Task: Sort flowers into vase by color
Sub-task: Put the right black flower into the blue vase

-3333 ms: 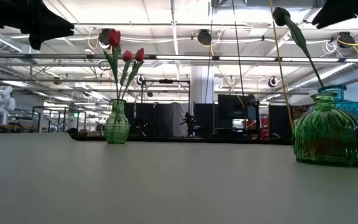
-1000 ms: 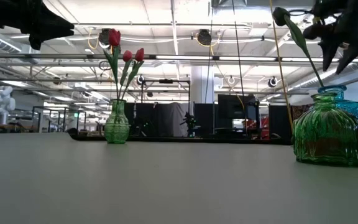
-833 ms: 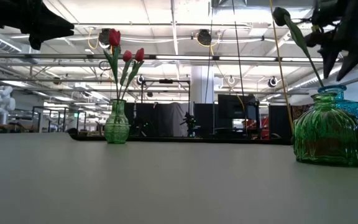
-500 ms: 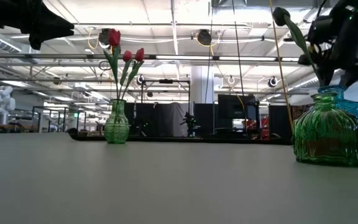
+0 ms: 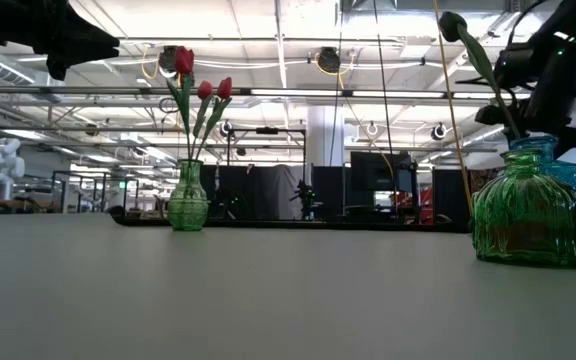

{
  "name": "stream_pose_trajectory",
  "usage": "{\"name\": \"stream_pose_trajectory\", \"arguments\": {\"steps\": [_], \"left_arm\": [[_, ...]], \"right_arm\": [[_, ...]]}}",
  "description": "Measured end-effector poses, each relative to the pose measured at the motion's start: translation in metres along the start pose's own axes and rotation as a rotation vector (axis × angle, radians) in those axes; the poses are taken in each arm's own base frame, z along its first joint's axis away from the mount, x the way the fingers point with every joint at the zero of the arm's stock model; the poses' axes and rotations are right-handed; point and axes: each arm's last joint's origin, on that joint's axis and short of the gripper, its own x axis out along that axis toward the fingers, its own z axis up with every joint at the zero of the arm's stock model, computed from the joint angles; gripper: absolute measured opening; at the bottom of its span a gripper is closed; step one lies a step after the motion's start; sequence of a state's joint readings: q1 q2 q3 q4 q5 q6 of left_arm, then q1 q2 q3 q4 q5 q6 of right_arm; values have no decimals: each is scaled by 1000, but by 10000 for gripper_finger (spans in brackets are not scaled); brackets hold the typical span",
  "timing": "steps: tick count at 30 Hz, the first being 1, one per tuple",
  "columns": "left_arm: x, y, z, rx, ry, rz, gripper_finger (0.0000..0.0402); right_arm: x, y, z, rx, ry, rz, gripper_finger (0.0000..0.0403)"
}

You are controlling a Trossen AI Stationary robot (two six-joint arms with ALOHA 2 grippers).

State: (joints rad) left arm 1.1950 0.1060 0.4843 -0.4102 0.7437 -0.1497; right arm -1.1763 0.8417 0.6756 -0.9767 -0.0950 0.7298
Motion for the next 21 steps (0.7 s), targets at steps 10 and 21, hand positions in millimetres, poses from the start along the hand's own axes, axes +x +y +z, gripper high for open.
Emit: {"name": "stream_pose_trajectory", "arguments": {"steps": [10,21], "left_arm": [[0,0,0,0,0,0,118],[0,0,0,0,0,0,118]], "right_arm": [[26,-11,-9,14,43,-31,134],[38,-11,-12,35,19,4,134]]}}
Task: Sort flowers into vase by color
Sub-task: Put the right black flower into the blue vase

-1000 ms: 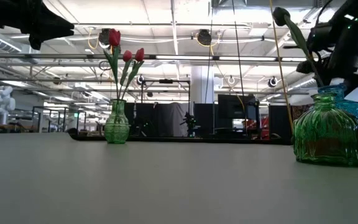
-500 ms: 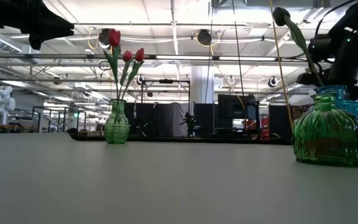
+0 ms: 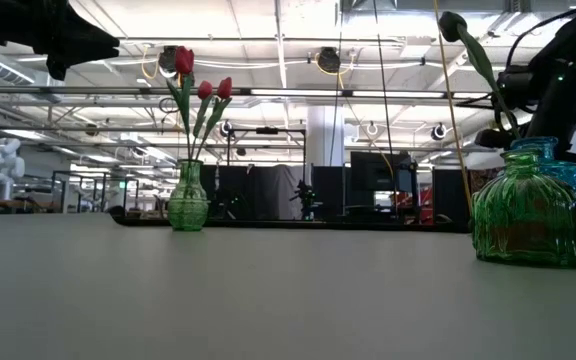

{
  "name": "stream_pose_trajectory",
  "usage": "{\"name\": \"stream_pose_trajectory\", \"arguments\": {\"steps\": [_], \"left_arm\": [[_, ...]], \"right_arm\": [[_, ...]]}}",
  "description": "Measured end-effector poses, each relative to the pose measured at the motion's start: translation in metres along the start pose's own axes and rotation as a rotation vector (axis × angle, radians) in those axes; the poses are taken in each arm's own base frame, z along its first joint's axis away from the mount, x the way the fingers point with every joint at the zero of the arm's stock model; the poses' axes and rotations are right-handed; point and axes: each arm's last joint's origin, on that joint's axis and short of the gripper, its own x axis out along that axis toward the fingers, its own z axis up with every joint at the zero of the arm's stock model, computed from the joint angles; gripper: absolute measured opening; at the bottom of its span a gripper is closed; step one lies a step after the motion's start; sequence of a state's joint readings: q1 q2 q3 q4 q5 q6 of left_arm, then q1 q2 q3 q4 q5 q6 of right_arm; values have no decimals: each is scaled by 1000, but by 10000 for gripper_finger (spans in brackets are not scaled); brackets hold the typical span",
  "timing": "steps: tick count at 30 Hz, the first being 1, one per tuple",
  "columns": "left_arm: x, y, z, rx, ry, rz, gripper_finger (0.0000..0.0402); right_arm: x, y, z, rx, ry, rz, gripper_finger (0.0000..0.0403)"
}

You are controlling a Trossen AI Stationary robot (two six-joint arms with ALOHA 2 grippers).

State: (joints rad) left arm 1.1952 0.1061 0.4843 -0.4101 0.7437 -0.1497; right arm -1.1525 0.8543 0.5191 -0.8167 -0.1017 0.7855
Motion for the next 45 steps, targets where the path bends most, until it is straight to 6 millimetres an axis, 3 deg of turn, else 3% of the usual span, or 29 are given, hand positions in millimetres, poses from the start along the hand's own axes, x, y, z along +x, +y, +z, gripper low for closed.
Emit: {"name": "stream_pose_trajectory", "arguments": {"steps": [15,45], "left_arm": [[0,0,0,0,0,0,118],[0,0,0,0,0,0,118]], "right_arm": [[20,-4,-11,35,-28,-6,134],[53,8,-4,44,-11,-83,131]]}}
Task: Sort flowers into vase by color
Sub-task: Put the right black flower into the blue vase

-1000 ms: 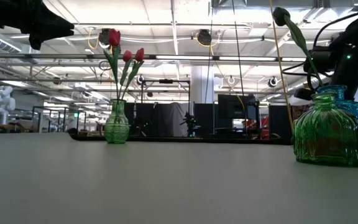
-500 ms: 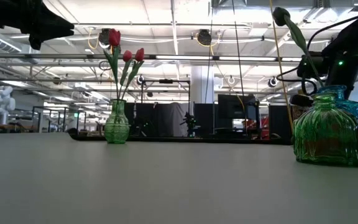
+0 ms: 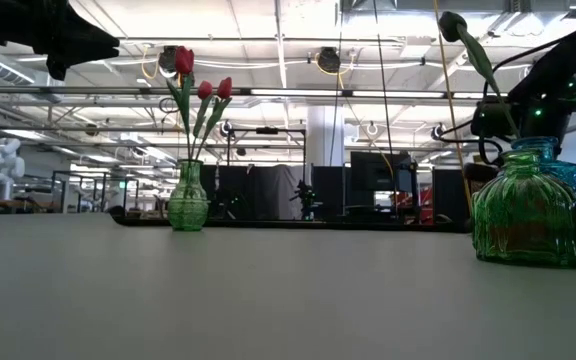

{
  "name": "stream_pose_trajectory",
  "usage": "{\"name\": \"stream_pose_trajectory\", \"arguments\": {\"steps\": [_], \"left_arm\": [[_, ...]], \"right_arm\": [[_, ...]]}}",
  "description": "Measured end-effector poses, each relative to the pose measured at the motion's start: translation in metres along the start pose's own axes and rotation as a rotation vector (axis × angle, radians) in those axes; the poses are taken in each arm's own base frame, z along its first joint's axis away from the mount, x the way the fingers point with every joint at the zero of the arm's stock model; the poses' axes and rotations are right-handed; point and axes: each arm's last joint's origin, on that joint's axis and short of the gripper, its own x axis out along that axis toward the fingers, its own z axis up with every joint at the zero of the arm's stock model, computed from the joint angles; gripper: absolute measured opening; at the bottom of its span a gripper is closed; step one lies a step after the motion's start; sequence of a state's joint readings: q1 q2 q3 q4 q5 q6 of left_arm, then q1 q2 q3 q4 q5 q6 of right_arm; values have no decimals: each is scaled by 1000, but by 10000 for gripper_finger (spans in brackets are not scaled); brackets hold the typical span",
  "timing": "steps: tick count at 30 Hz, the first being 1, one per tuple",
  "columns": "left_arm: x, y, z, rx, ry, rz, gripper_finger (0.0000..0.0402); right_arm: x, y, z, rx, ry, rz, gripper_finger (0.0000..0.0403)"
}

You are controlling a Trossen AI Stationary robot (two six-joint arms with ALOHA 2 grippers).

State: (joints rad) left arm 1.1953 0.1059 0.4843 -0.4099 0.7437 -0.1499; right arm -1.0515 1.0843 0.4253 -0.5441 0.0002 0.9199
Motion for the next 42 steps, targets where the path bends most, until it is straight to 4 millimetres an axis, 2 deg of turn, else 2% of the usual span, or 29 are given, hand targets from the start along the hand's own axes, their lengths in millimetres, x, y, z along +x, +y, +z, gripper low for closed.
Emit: {"name": "stream_pose_trajectory", "arguments": {"steps": [5,15,25,31,42], "left_arm": [[0,0,0,0,0,0,118],[0,0,0,0,0,0,118],[0,0,0,0,0,0,118],[0,0,0,0,0,0,118],[0,0,0,0,0,0,118]], "right_arm": [[0,0,0,-15,0,1,103],[0,0,0,-42,0,1,8],[-8,0,0,-78,-23,16,3],[-37,2,6,-129,-91,-66,1],[-115,11,20,-229,-343,-88,0]]}}
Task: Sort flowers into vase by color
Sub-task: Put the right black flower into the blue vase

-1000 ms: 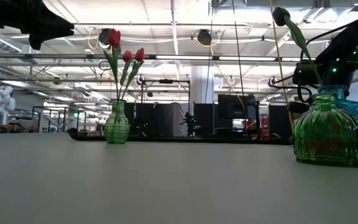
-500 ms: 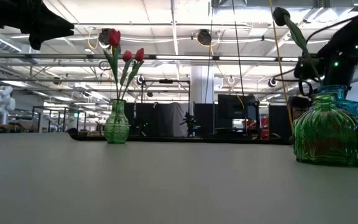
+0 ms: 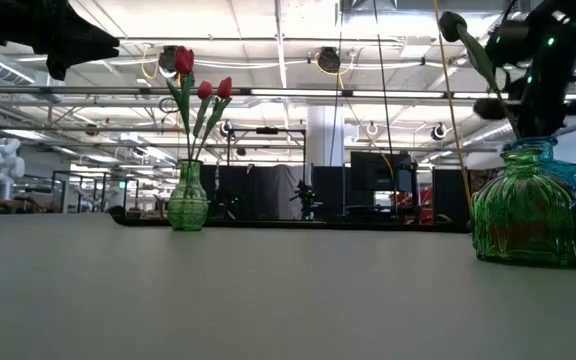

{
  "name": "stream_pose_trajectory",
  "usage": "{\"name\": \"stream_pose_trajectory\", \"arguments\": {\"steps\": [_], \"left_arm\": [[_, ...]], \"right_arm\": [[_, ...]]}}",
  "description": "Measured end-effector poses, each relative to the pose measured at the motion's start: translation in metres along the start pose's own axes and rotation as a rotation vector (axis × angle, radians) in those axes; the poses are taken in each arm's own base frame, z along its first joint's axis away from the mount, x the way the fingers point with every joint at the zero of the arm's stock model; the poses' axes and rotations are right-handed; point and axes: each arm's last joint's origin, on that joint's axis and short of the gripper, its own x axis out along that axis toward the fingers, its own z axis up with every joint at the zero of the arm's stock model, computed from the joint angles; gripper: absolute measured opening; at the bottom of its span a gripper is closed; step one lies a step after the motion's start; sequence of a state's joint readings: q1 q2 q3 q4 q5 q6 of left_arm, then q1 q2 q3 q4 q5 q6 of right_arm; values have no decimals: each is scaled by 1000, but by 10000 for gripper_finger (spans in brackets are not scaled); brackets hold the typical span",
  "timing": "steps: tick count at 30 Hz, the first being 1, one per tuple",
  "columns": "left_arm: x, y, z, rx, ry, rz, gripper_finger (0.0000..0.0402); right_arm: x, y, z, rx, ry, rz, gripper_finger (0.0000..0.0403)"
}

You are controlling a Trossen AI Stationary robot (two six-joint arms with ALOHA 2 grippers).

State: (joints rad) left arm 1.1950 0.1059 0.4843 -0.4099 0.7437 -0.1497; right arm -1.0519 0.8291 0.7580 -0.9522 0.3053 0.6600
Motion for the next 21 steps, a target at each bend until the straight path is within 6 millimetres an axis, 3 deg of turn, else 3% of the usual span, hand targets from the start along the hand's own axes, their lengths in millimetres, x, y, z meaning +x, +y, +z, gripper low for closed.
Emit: {"name": "stream_pose_trajectory", "arguments": {"steps": [7,17,21], "left_arm": [[0,0,0,0,0,0,118],[0,0,0,0,0,0,118],[0,0,0,0,0,0,118]], "right_arm": [[-36,-15,0,-83,-135,77,0],[-86,-56,-28,-143,-420,237,0],[-102,-63,-33,-152,-548,391,0]]}}
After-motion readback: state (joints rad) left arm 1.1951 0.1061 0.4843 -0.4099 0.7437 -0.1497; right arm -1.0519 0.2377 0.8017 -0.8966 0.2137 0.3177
